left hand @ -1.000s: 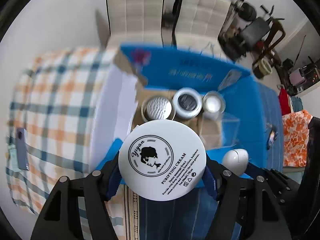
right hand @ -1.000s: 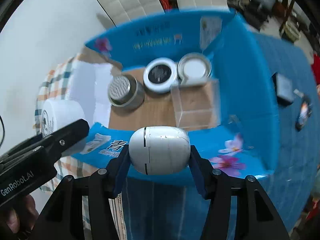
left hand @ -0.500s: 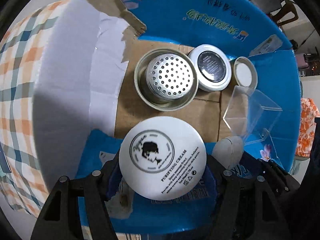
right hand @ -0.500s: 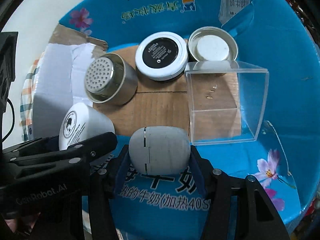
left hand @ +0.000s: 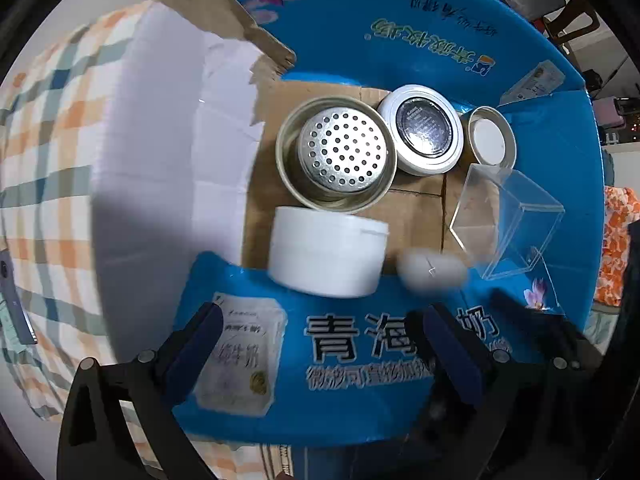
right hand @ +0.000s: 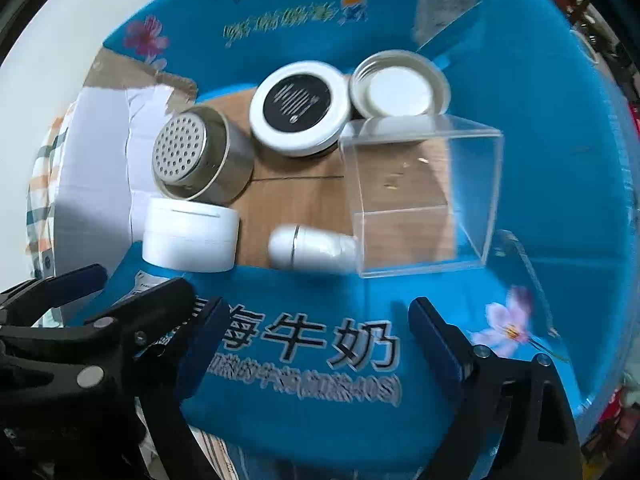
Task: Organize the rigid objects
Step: 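Lower the cream jar into the box with the left tool while the right tool releases the case beside it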
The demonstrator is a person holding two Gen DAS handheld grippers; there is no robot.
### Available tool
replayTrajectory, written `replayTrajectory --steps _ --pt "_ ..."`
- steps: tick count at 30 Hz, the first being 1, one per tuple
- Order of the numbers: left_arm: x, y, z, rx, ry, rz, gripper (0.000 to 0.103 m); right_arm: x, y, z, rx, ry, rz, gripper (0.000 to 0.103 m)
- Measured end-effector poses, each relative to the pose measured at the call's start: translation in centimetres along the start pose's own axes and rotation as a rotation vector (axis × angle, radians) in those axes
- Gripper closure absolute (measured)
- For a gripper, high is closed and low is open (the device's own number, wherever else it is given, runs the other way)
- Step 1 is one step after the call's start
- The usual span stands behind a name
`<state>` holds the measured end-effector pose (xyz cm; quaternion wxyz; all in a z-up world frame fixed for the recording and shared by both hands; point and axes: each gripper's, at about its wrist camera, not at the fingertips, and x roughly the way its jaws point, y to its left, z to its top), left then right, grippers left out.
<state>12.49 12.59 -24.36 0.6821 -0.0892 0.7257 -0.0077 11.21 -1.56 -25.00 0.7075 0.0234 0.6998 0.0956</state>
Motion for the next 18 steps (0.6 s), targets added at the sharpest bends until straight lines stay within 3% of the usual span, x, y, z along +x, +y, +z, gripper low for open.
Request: replayTrajectory --steps 11,18 --pt "-5.1 0.2 -3.9 0.024 -0.135 0.023 0.0 -5.8 -1.7 -2.0 0.012 -0.097 -0.11 0.01" --pt "-11.2 -0.8 -5.7 0.045 -0.274 0.038 0.0 -13.3 -0.4 -4.9 0.006 -0.21 -0.127 0.01"
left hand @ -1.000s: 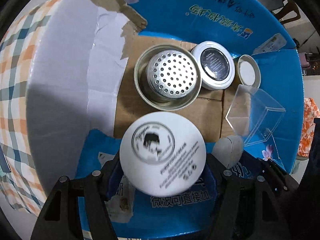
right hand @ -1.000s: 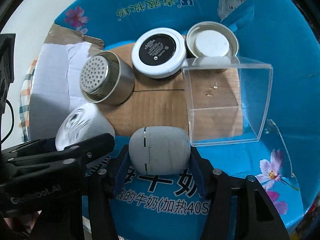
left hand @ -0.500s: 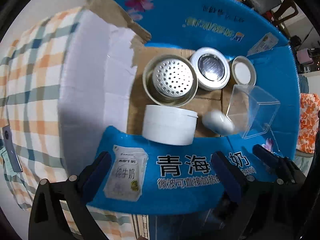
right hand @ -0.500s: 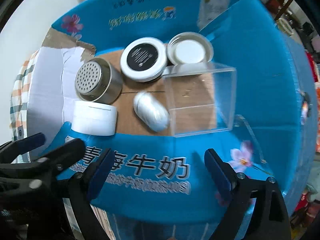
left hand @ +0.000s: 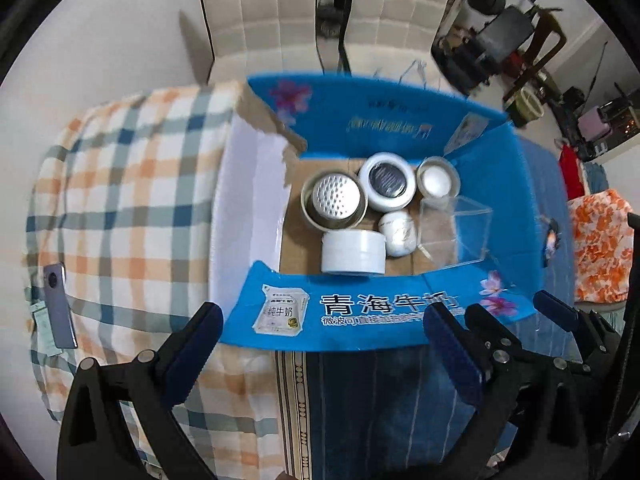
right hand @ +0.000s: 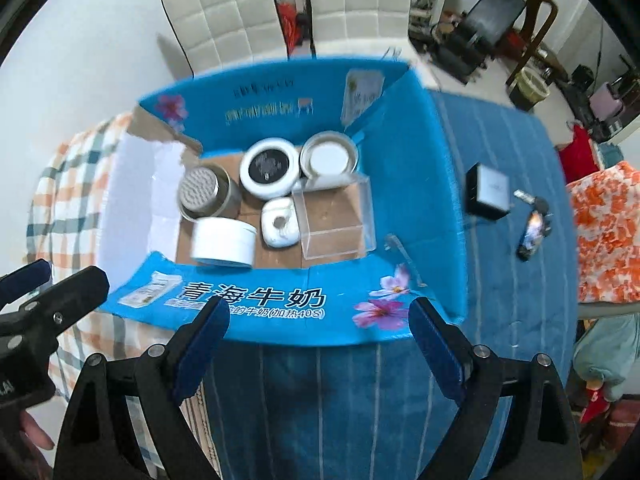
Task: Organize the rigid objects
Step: 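Lower the cream jar into the box with the left tool while the right tool releases the case beside it, then grasp the black charger block with the left tool while the right tool grasps the colorful key fob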
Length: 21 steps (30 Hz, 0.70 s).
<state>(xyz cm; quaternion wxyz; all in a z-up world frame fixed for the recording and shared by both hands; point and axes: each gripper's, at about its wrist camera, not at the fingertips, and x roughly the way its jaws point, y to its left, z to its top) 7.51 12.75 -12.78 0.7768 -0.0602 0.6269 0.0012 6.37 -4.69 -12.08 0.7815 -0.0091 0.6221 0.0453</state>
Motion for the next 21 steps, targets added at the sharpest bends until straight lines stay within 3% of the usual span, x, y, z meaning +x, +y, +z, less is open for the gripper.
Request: replayTrajectory --steps 4,12,21 --pt "-3.1 -0.1 -0.5 0.002 -0.063 0.0 0.0 -3.4 0.3 -0.3 -0.002 -0.056 0.006 0.01" --pt "-6.7 -1.1 -2.0 0.02 -0.11 0.008 0.0 -9.4 -0.4 -1.6 -0.011 -0.12 0.055 0.01" --pt "-8.9 -4.5 -2.3 0.021 -0.138 0.021 0.0 -10.9 -4.5 -1.0 0.009 -0.134 0.12 0.01"
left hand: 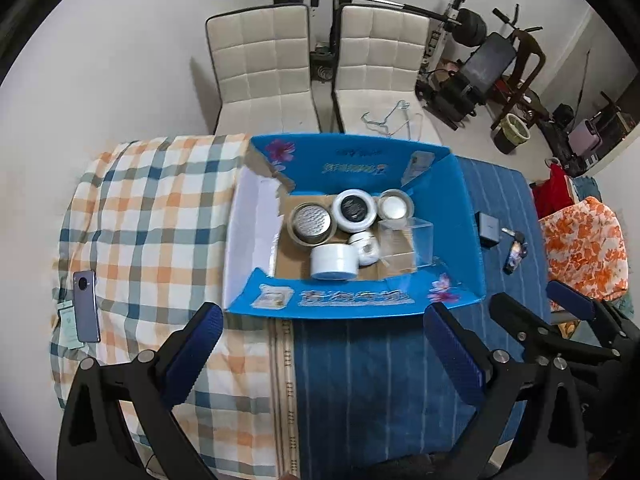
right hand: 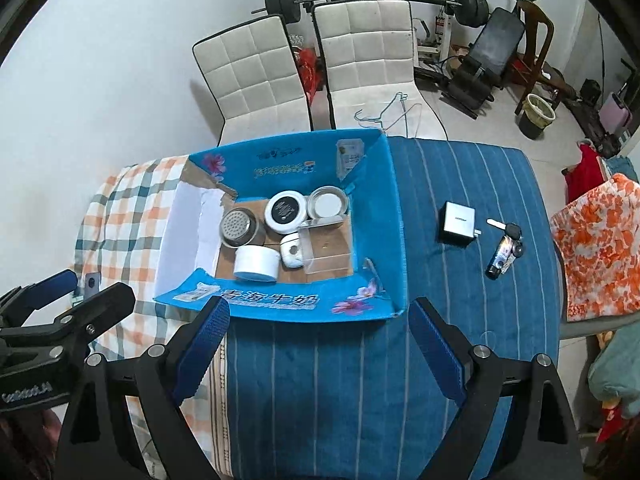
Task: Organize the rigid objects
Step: 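Grasp the black charger block with the left tool while the right tool grasps the colorful key fob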
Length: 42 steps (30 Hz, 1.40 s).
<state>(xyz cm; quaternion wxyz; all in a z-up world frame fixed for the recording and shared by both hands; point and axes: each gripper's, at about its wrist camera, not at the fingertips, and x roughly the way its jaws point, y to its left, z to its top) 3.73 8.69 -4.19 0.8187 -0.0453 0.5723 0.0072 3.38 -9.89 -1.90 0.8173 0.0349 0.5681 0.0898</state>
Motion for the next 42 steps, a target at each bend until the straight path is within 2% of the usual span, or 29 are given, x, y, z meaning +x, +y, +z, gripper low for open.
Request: replayTrajectory --steps 6,13,14,16,20,23,25,27,30,34,36,38,40,41,42 --pt "1.2 -6.2 1.8 0.044 -0.006 -0.044 0.0 0.2 -7.8 0.8 0.106 0.008 -0.012 0.01" --pt "6.1 -17.6 5.2 0.157 -0.001 -0.152 0.0 3.6 -23.0 1.4 0.343 0.038 -0.09 0.011" --pt "7.2 -19.3 5.8 0.175 0.004 -0.163 0.0 4.4 -24.6 1.4 0.366 0.039 -0.102 0.014" --pt "10.0 -22.6 7.1 0.2 0.025 -0.172 0.0 7.0 -28.3 1.7 0.426 0.068 -0.126 0.027" --pt "15.9 -27.4 9.2 0.229 0.091 -0.147 0.0 13.0 -33.8 2.2 0.539 0.162 -0.08 0.036" --pt "20.4 -29.5 9.9 0.244 0.157 -0.122 0.0 16.8 -35.4 2.7 0.561 0.193 -0.057 0.039" --pt "23.6 -30.7 10.1 0.263 0.209 -0.092 0.001 18.8 -35.6 2.7 0.572 0.221 -0.034 0.055" --pt "26.0 -31.1 9.7 0.278 0.251 -0.071 0.001 20.7 -36.0 2.4 0.599 0.246 -0.013 0.06" --pt "29.1 -31.2 8.9 0.289 0.319 -0.05 0.007 22.3 -36.1 2.4 0.602 0.245 -0.002 0.061" --pt "31.1 -30.7 8.5 0.249 0.365 -0.069 0.007 24.3 -35.4 2.8 0.567 0.263 0.008 0.061" --pt "31.9 -30.5 8.4 0.251 0.382 -0.061 0.02 24.5 -34.4 3.4 0.513 0.268 -0.047 0.061" --pt "32.0 -30.4 8.4 0.253 0.366 -0.065 0.024 24.8 -33.4 3.9 0.464 0.29 -0.102 0.061" --pt "32.1 -30.8 8.1 0.276 0.378 -0.083 0.041 25.1 -32.9 4.1 0.428 0.31 -0.162 0.073" --pt "32.1 -31.0 8.0 0.285 0.381 -0.088 0.049 25.1 -32.8 4.0 0.419 0.317 -0.179 0.074" --pt "31.8 -31.3 7.7 0.306 0.37 -0.068 0.049 25.0 -32.7 4.0 0.416 0.316 -0.178 0.074"
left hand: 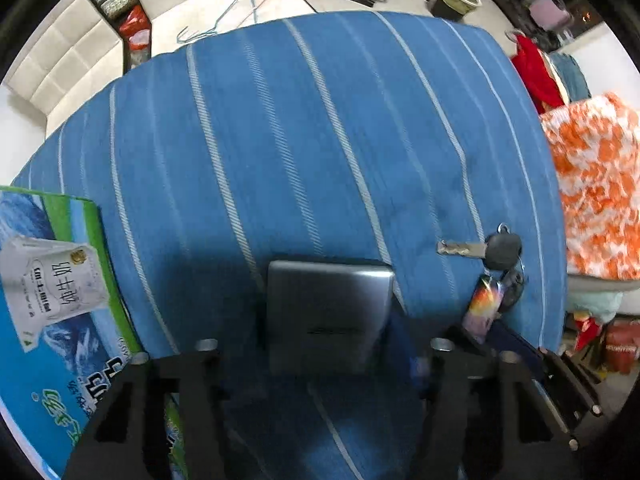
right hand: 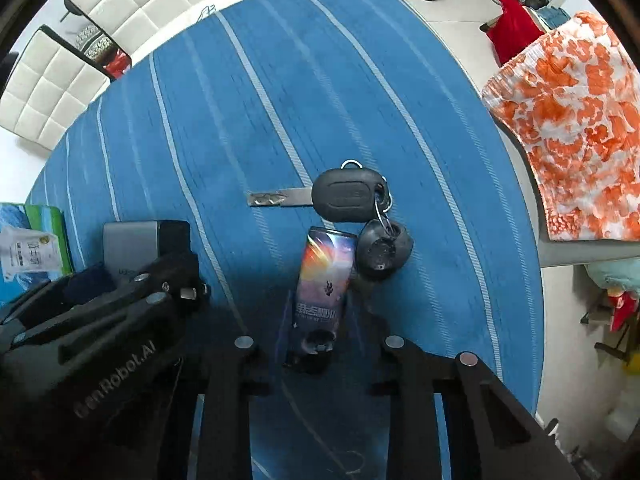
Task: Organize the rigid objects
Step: 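Grasp the black charger block with the left tool while the right tool grasps the colorful key fob, then carry the charger into the box with the left tool while the right tool carries the fob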
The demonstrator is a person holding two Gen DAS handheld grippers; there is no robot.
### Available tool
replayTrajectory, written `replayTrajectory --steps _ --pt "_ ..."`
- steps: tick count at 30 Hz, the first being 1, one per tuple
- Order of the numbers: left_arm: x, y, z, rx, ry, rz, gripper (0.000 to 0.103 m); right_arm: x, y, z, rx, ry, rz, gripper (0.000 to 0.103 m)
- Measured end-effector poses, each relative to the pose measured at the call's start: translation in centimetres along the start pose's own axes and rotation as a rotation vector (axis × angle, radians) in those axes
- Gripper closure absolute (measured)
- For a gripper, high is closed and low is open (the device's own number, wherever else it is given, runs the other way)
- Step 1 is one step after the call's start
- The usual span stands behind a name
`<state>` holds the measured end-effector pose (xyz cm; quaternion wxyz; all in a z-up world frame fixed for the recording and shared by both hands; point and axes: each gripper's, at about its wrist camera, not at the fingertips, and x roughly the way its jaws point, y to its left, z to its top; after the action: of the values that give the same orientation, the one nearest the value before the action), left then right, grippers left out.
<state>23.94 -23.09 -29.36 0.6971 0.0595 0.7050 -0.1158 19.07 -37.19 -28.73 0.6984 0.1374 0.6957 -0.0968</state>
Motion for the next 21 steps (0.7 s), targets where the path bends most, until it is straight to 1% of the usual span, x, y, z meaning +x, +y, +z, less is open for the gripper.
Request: replayTrajectory --steps 1,3,9,12,14,18,21 --pt "-0.1 -0.2 -0.2 0.011 -0.01 0.009 0.049 0.0 -0.1 -0.1 -0.002 0.004 -0.006 0.074" --pt "-0.2 -0.4 -0.5 -0.002 -0.021 0.002 0.05 0.0 -0.7 -0.4 0.0 0.005 -0.017 0.075" --pt "-0.9 0.2 -1.4 -0.024 -0.03 -0.002 0.05 -1.1 -2.8 -1.1 0.022 -0.026 -0.007 0.076" --pt "-1.6 0.1 -1.8 -0.025 -0.041 -0.007 0.051 -2.9 -2.3 -1.7 0.017 -0.069 -0.007 0.076" --pt "-2.0 0.8 -1.8 -0.026 -0.053 -0.019 0.051 -4.1 -2.3 -1.9 0.016 -0.101 -0.002 0.076" --pt "-3.9 0.9 -2.7 -0.042 -0.093 -0.045 0.051 -6.4 -1.5 -2.7 -0.005 -0.141 0.014 0.076" --pt "-5.6 1.1 -3.7 -0.057 -0.125 -0.079 0.051 -8.6 -0.8 -3.5 -0.024 -0.176 0.029 0.076"
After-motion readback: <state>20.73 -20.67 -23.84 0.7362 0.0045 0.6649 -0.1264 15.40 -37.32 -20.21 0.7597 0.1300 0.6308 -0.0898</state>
